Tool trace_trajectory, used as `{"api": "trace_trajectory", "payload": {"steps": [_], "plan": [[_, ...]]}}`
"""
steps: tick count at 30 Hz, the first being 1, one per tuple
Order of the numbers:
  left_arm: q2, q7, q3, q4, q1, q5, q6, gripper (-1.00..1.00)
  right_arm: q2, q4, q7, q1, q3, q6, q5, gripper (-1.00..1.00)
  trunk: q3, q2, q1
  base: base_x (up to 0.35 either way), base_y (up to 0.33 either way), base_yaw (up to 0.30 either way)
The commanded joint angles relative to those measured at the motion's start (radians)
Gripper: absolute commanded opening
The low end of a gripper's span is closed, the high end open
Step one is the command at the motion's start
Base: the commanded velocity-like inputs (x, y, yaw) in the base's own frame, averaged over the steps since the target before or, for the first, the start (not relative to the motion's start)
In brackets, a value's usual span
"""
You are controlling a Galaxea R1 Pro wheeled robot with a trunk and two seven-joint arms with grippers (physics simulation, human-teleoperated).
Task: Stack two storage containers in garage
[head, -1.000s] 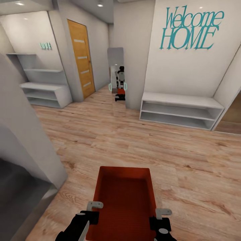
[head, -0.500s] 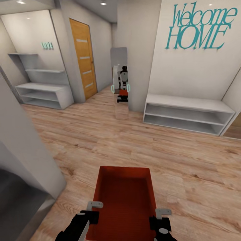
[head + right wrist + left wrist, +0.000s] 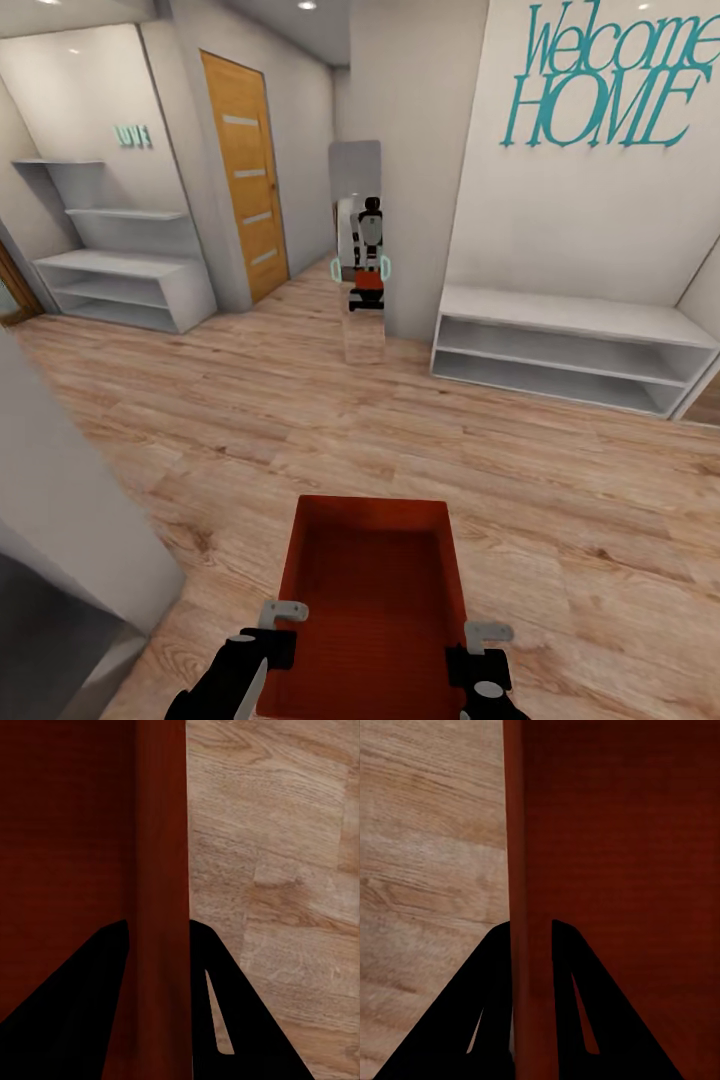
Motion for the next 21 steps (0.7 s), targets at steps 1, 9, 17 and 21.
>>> {"api": "trace_trajectory", "payload": {"steps": [1,9,17,21], "plan": [[0.000,0.005,-0.009,0.023,0.001,-0.007,0.005,-1.00,-0.001,-0.013,-0.007,-0.002,0.003,0.000,-0.003,-1.00,-0.001,-0.001,0.001,0.323,0.000,0.000],[0.000,0.005,-0.009,0.023,0.001,-0.007,0.005,-1.00,-0.001,-0.013,-0.007,-0.002,0.003,0.000,-0.003,-1.00,-0.001,-0.001,0.001,0.323,0.000,0.000],[0.000,0.005,-0.009,0.023,0.001,-0.007,0.005,-1.00,-0.001,-0.013,-0.007,-0.002,0.003,0.000,-0.003,-1.00,-0.001,-0.001,0.001,0.323,0.000,0.000],[0.000,0.005,-0.010,0.023,0.001,-0.007,0.005,-1.00,0.000,-0.013,-0.007,-0.002,0.003,0.000,-0.003,-1.00,-0.001,-0.001,0.001,0.322,0.000,0.000]]}}
